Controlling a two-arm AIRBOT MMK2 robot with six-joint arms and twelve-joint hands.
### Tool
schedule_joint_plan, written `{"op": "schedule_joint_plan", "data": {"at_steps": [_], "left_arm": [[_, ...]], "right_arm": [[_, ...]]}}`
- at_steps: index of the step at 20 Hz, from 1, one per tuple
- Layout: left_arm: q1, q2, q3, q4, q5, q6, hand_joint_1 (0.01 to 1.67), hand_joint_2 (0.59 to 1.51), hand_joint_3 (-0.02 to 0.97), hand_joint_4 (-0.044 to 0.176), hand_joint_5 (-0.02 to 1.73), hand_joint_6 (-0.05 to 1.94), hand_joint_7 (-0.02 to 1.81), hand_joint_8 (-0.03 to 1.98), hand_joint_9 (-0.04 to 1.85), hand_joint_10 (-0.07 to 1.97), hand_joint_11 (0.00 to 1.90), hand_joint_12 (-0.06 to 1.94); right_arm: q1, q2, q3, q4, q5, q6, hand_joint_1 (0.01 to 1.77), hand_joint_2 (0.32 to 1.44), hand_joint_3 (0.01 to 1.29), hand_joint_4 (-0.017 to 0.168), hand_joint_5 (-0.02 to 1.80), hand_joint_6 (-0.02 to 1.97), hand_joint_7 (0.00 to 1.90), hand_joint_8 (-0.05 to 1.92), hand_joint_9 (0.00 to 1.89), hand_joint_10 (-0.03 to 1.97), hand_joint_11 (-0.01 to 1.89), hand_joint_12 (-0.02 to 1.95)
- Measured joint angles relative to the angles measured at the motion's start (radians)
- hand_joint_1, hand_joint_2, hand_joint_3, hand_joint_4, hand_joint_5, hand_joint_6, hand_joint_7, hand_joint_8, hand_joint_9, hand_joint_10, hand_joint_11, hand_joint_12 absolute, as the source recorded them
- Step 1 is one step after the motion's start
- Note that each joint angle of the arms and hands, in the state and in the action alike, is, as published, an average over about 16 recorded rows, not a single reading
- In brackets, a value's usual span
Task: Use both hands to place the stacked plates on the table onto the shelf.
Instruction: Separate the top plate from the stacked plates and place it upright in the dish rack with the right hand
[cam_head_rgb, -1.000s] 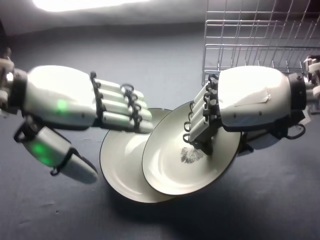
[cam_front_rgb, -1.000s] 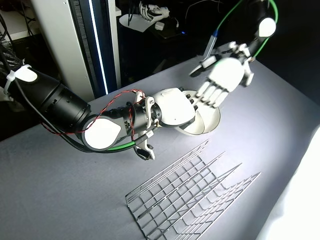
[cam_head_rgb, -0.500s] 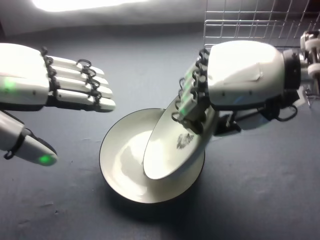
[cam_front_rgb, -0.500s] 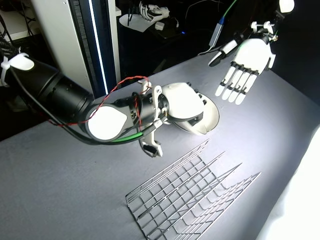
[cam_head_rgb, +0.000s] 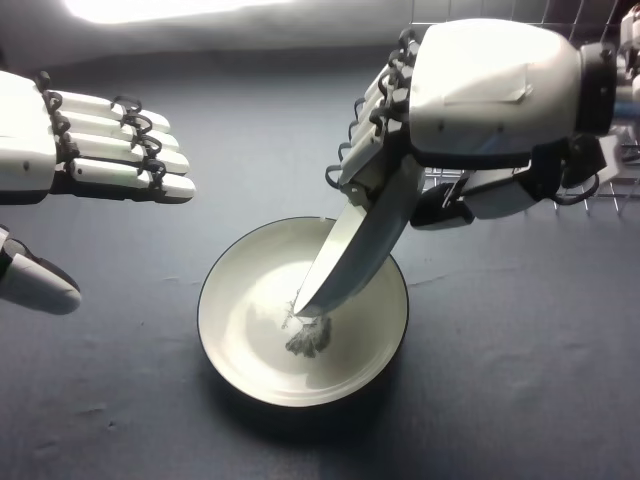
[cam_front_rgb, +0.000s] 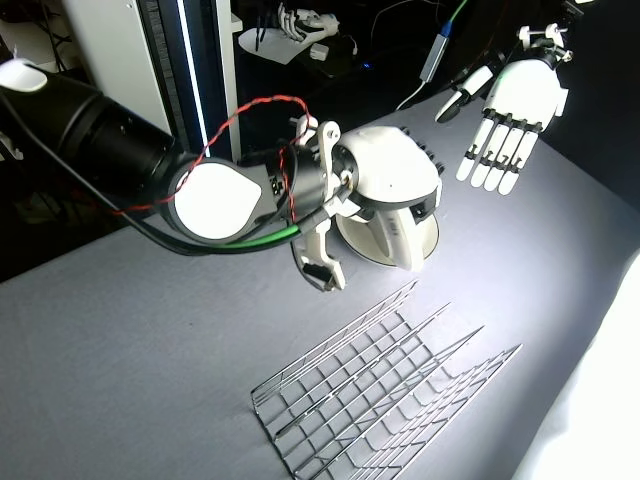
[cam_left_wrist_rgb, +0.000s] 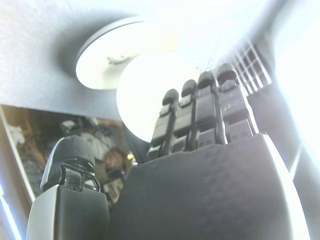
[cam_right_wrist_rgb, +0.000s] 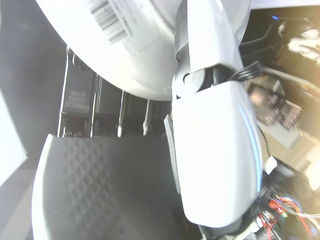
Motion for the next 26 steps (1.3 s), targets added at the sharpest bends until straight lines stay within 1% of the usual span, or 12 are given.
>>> {"op": "schedule_joint_plan", "data": {"at_steps": [4,8,16,23,26], "left_arm": [[-0.002,0.008,0.000,0.000,0.005,0.000,0.01,1.179,0.016,0.004,0.03,0.01,0.03,0.02,0.02,0.01,0.02,0.01],[-0.003,0.011,0.000,-0.004,0.009,0.000,0.01,1.179,0.015,0.004,0.02,0.01,0.02,0.02,0.02,0.01,0.02,0.01],[0.002,0.011,0.007,-0.017,0.013,0.003,0.01,1.179,0.015,0.004,0.02,0.01,0.02,0.02,0.02,0.01,0.02,0.01],[0.036,-0.003,0.005,-0.026,0.016,0.009,0.01,1.179,0.015,0.004,0.03,0.01,0.02,0.02,0.02,0.01,0.02,0.01],[0.053,-0.011,0.001,-0.028,0.021,0.012,0.01,1.180,0.016,0.005,0.02,0.01,0.02,0.02,0.02,0.01,0.02,0.01]], "right_arm": [[0.042,0.015,-0.029,0.048,-0.051,0.001,1.35,0.97,0.01,0.000,0.92,0.98,1.04,0.89,0.99,1.12,0.93,1.33],[0.087,0.023,-0.048,0.114,-0.121,0.002,1.35,0.97,0.01,0.003,0.93,0.97,1.05,0.89,0.98,1.12,0.93,1.35],[0.176,0.022,-0.061,0.293,-0.313,0.002,1.36,0.97,0.01,0.003,0.94,0.97,1.05,0.90,0.97,1.12,0.94,1.35],[0.238,0.008,-0.059,0.466,-0.479,0.000,1.37,0.97,0.01,0.002,0.93,0.97,1.05,0.89,0.99,1.09,0.95,1.34],[0.262,0.000,-0.056,0.549,-0.537,-0.001,1.37,0.97,0.01,0.001,0.93,0.97,1.05,0.88,1.00,1.08,0.96,1.33]]}}
